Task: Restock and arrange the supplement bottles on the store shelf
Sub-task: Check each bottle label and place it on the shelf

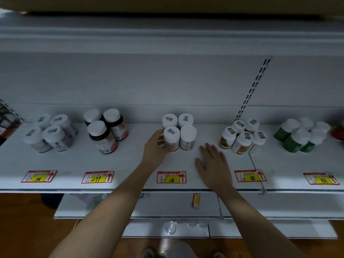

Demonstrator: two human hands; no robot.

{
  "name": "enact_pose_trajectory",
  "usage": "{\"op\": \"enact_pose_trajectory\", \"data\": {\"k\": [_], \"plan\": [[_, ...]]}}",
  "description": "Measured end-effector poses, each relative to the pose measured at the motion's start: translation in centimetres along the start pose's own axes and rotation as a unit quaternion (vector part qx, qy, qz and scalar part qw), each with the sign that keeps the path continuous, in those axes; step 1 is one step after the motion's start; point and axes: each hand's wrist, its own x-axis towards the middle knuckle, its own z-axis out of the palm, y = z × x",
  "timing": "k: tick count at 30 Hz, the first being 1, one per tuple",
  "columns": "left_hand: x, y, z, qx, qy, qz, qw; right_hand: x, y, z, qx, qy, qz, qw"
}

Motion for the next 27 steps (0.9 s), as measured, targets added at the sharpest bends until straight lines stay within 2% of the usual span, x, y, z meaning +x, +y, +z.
{"op": "enact_pose_trajectory", "data": {"k": [3, 5, 7, 11, 18, 23, 27], "plan": [[0.2, -0.2, 0.0, 0.000, -0.014, -0.006, 1.000, 0.0, 0.1, 0.1, 0.001, 0.003, -0.002, 1.000], [0.1, -0.1, -0.1, -0.029, -0.032, -0.037, 0.998, 0.0, 0.2, 0.2, 0.004, 0.004, -0.003, 1.000], [0.4, 0.2, -0.4, -0.036, -0.016, -0.066, 0.997, 0.1, 0.2, 0.2, 0.006, 0.006, -0.002, 1.000], [3.1, 1.4, -1.5, -0.062, 0.022, -0.074, 0.995, 0.1, 0.2, 0.3, 0.007, 0.006, -0.001, 1.000], [7.8, 4.7, -1.3, -0.104, -0.024, -0.157, 0.982, 0.2, 0.3, 0.4, 0.009, 0.012, -0.004, 1.000], [8.6, 4.5, -0.7, -0.060, -0.078, -0.150, 0.984, 0.2, 0.3, 0.4, 0.013, 0.019, -0.004, 1.000], [8.7, 4.4, -0.9, -0.046, -0.055, -0.130, 0.989, 0.2, 0.3, 0.3, 0.014, 0.022, -0.004, 1.000]]}}
